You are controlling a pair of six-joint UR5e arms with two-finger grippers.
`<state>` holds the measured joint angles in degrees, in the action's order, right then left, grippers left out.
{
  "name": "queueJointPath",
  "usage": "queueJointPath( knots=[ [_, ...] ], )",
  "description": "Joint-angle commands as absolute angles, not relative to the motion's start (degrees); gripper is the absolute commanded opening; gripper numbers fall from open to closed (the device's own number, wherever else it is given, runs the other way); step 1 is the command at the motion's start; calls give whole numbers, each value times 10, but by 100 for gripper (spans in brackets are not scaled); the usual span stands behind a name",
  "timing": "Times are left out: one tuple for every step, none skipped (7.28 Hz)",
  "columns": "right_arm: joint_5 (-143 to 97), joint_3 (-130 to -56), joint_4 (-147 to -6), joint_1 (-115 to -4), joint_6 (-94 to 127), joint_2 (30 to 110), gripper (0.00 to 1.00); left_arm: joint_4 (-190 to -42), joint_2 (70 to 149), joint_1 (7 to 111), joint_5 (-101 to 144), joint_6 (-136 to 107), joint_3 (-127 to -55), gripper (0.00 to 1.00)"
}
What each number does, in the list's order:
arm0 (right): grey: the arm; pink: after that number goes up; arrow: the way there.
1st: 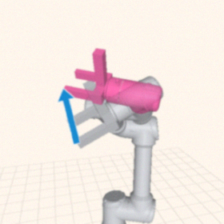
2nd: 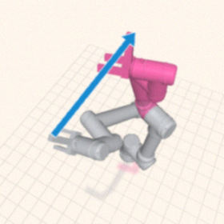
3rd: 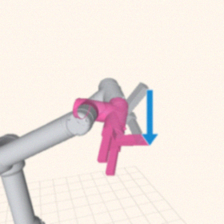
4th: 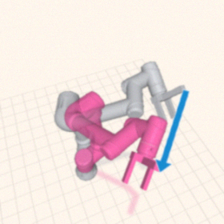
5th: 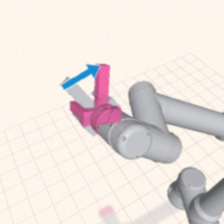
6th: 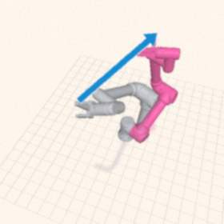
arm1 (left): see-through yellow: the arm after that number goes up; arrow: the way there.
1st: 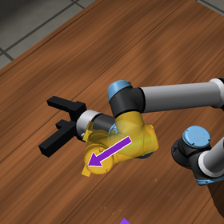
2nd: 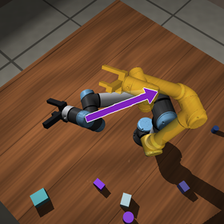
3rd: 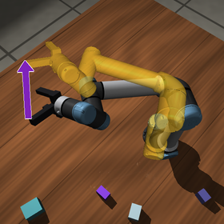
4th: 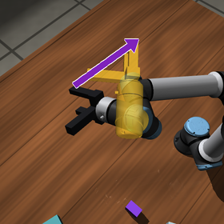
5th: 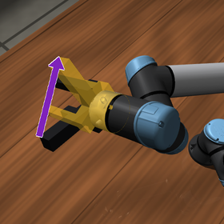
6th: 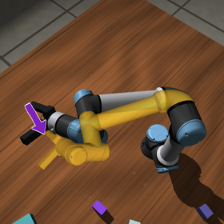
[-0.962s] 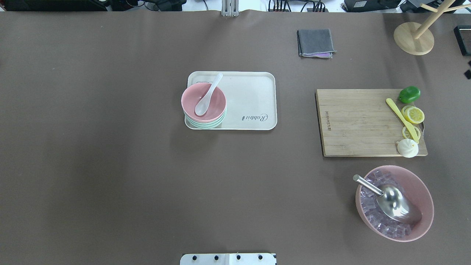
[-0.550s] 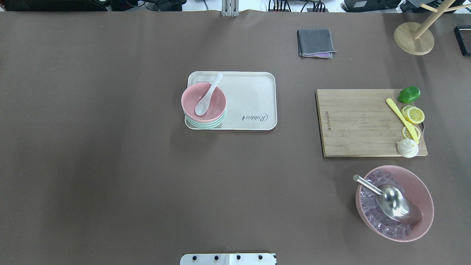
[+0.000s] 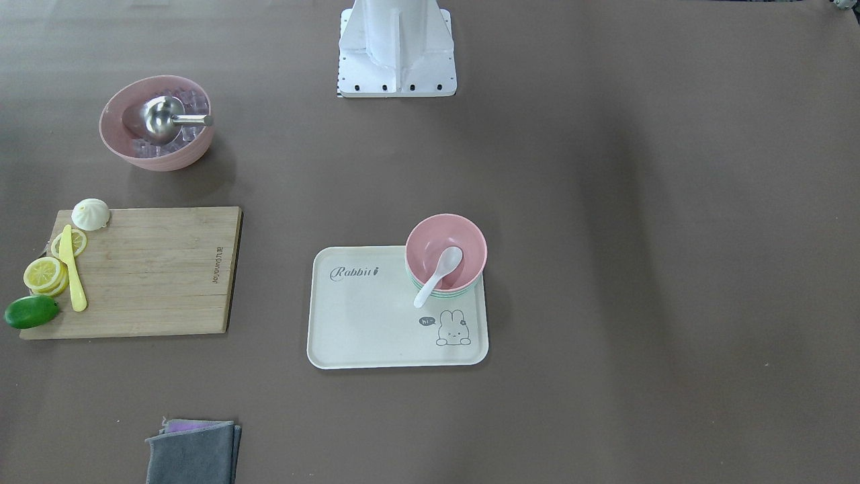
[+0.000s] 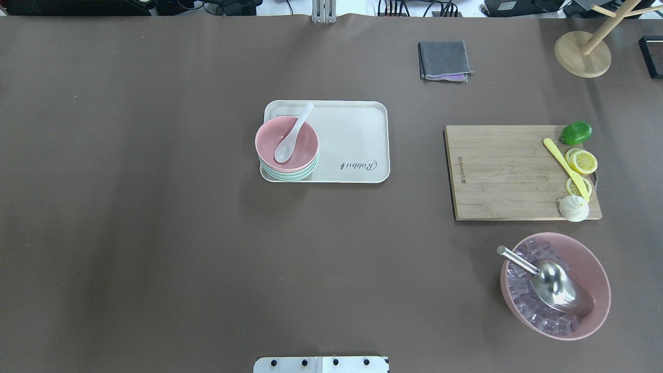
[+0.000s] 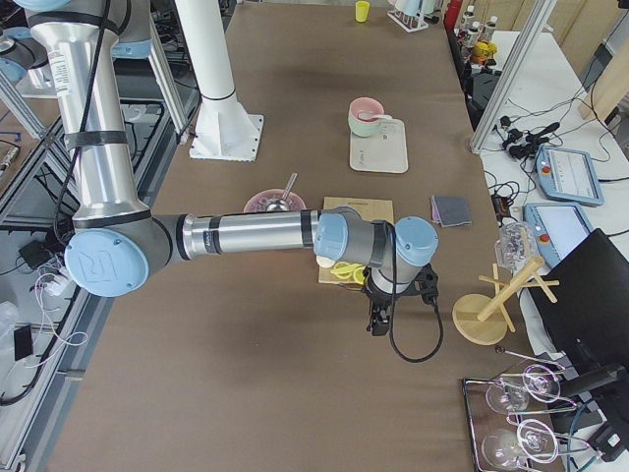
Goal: Stack pink bowl on green and place spoon
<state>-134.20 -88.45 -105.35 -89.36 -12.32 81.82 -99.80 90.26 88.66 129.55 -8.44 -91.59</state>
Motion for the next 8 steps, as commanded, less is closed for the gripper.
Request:
queueJointPath(
  knots=[
    [-1342,-885,-1054,-898,-114,820,100,-997,875,887,1297,-84,-946,99],
    [-1342,-886,-1053,-903,-114,820,100,-974,881,885,1297,-84,-947,99],
    [-1339,-885,-1053,-904,-115,820,100,-961,885,885,1297,-84,-945,99],
    [-1339,-887,-1053,-905,-114,820,100,-961,879,886,1298,-84,-956,99],
    [-1340,-888,-1053,-908,-113,817,100,-961,877,885,1298,-84,-957,99],
    [-1340,-886,-1053,-908,-113,814,100,-961,878,885,1298,-84,-955,99],
    [-1341,-886,-1053,-908,-113,815,100,-961,878,885,1298,-84,-955,99],
    [-1341,-887,-1053,-908,-113,816,100,-961,877,885,1298,-84,-955,99]
  ],
)
